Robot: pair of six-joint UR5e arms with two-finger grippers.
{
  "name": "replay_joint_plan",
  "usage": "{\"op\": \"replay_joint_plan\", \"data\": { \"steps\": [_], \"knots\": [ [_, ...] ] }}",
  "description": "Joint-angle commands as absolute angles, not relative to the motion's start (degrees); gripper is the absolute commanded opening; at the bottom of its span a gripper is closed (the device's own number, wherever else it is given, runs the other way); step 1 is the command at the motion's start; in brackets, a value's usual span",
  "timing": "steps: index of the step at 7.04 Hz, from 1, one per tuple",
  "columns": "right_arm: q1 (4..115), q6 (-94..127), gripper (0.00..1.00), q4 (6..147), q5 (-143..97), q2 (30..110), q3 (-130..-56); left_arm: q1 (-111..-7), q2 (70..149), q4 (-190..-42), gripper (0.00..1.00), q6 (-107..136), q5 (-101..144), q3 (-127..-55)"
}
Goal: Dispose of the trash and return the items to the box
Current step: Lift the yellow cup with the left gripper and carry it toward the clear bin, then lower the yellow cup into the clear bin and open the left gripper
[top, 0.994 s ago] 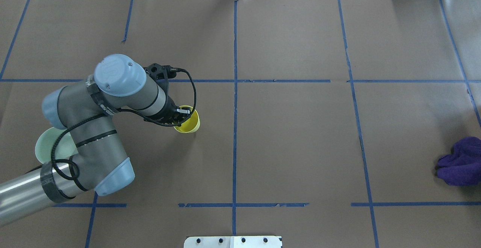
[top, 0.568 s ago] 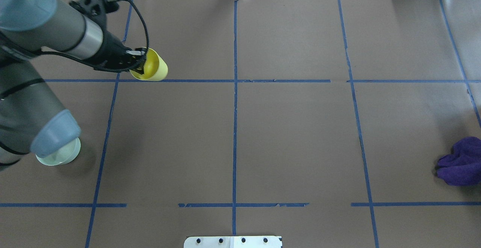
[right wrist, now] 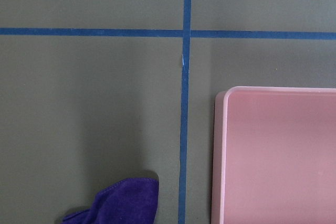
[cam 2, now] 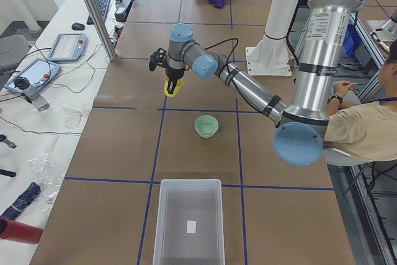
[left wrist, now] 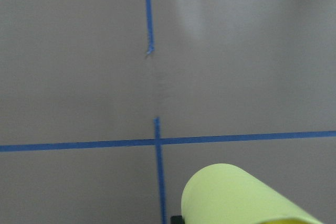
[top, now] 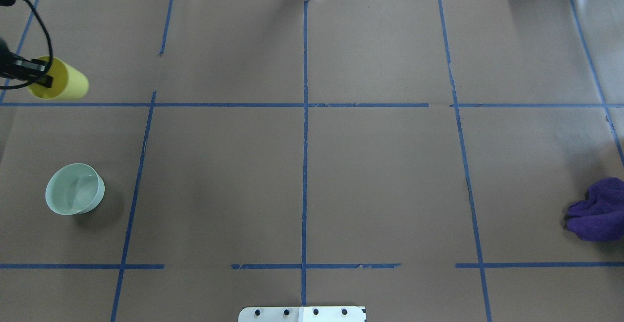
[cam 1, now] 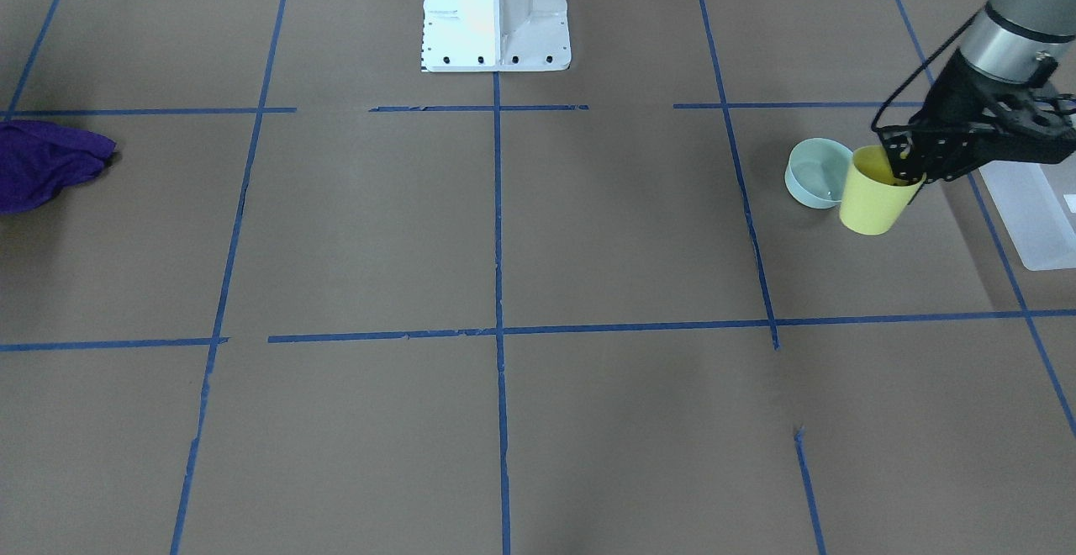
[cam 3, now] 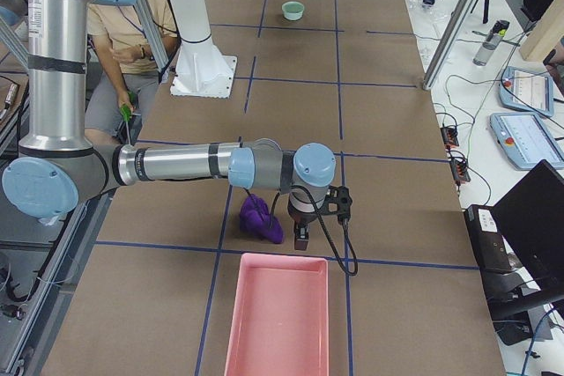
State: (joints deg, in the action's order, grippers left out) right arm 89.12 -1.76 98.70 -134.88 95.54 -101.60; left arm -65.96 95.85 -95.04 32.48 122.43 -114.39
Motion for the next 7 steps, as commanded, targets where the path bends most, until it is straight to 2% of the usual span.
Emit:
{"op": "replay_joint_plan", "data": {
  "steps": [1, 2, 3, 5, 7],
  "knots": [
    [89.12, -1.76, 1.0, 98.7, -134.91, 95.54, -101.86, -79.74, 88.11, -96.67, 0.0, 9.19, 125.77, -106.48],
    [89.12, -1.76, 1.0, 98.61, -134.91, 95.54, -102.13, -88.33, 88.15, -96.94, 0.0, -3.3, 125.77, -98.52],
    [89.12, -1.76, 1.0, 98.7, -134.91, 95.62, -102.56, -92.07, 87.89, -98.68, 0.0, -11.87, 125.77, -92.78],
    [89.12, -1.76, 1.0, 98.7, -135.96, 95.62, -102.92, -93.96, 86.15, -104.02, 0.0, -15.03, 130.48, -80.83],
    [89.12, -1.76, 1.0, 98.7, -136.05, 95.62, -102.83, -93.69, 85.25, -107.75, 0.0, -14.76, 137.49, -76.39]
  ]
}}
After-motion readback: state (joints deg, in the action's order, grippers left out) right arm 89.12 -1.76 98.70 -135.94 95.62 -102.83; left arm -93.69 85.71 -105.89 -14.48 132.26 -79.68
